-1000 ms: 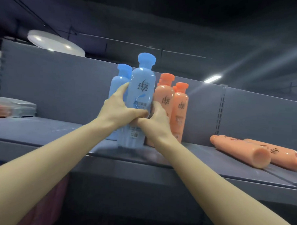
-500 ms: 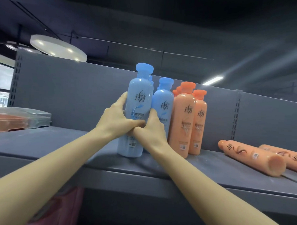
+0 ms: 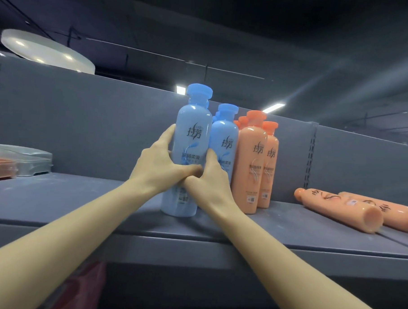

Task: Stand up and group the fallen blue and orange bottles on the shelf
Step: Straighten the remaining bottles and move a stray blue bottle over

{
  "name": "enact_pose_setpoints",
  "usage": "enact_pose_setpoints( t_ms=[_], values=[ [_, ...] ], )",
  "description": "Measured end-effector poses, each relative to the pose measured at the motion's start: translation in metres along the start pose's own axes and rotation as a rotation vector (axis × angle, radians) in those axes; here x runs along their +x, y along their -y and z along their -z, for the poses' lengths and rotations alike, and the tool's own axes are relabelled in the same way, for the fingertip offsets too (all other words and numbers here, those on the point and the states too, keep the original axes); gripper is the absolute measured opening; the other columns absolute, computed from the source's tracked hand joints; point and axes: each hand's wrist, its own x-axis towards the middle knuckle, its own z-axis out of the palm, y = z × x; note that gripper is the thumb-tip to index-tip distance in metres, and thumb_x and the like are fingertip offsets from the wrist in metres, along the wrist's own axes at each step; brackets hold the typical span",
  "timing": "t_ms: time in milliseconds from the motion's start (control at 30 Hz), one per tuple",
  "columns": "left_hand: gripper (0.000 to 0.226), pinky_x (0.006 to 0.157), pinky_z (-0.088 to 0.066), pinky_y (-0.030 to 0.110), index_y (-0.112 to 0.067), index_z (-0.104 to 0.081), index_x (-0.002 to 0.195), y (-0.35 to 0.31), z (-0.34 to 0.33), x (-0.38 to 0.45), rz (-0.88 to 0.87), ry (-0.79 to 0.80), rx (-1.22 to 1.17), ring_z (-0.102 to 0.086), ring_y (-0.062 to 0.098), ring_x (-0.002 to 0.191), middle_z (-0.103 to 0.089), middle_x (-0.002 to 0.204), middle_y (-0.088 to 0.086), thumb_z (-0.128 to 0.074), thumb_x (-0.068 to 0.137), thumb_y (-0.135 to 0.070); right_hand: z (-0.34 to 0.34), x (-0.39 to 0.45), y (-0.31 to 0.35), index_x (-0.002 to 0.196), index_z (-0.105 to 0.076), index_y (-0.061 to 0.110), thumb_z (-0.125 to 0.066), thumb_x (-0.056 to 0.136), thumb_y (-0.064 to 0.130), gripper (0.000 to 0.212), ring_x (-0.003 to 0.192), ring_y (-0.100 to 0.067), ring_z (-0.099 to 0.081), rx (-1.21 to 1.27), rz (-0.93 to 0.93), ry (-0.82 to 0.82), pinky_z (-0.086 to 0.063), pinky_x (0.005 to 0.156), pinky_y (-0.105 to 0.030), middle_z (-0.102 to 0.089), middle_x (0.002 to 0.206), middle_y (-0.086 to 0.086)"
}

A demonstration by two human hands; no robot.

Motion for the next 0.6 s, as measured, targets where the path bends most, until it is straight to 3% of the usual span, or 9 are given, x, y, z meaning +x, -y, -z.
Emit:
enact_pose_setpoints(
  t_ms=[267,433,600],
  values=[
    [0.092,0.087,-0.053,0.038,-0.050,-0.028,0.137,0.0024,-0.0039,0.0000,0.043,-0.007,0.005,-0.065,0.015,0.093,-0.070,0.092,-0.010,-0.079,0.062,-0.037,0.0025,-0.0024,0.0009,0.119,-0.044,0.015,-0.054,0.072,0.007,0.048,0.105,-0.026,-0.060,0.014,0.004,0.021,-0.051,0.093,-0.044,-0.065,0.110,-0.004],
    [0.099,0.089,-0.052,0.040,-0.051,-0.024,0.136,-0.0001,-0.0060,-0.0016,0.063,-0.009,0.016,-0.064,0.018,0.097,-0.068,0.099,-0.009,-0.069,0.048,-0.049,-0.0034,-0.0016,0.0025,0.117,-0.045,0.022,-0.045,0.054,0.020,0.064,0.106,-0.025,-0.058,0.094,0.014,0.002,-0.051,0.093,-0.043,-0.056,0.118,-0.010],
    [0.100,0.089,-0.052,0.041,-0.053,-0.017,0.136,-0.0017,-0.0079,-0.0021,0.083,0.009,0.034,-0.063,0.020,0.098,-0.067,0.100,-0.008,-0.067,0.049,-0.050,0.0016,-0.0022,0.0007,0.122,-0.045,0.021,-0.045,0.054,0.014,0.069,0.110,-0.023,-0.058,0.157,0.051,0.042,-0.053,0.092,-0.041,-0.057,0.120,-0.011]
  ],
)
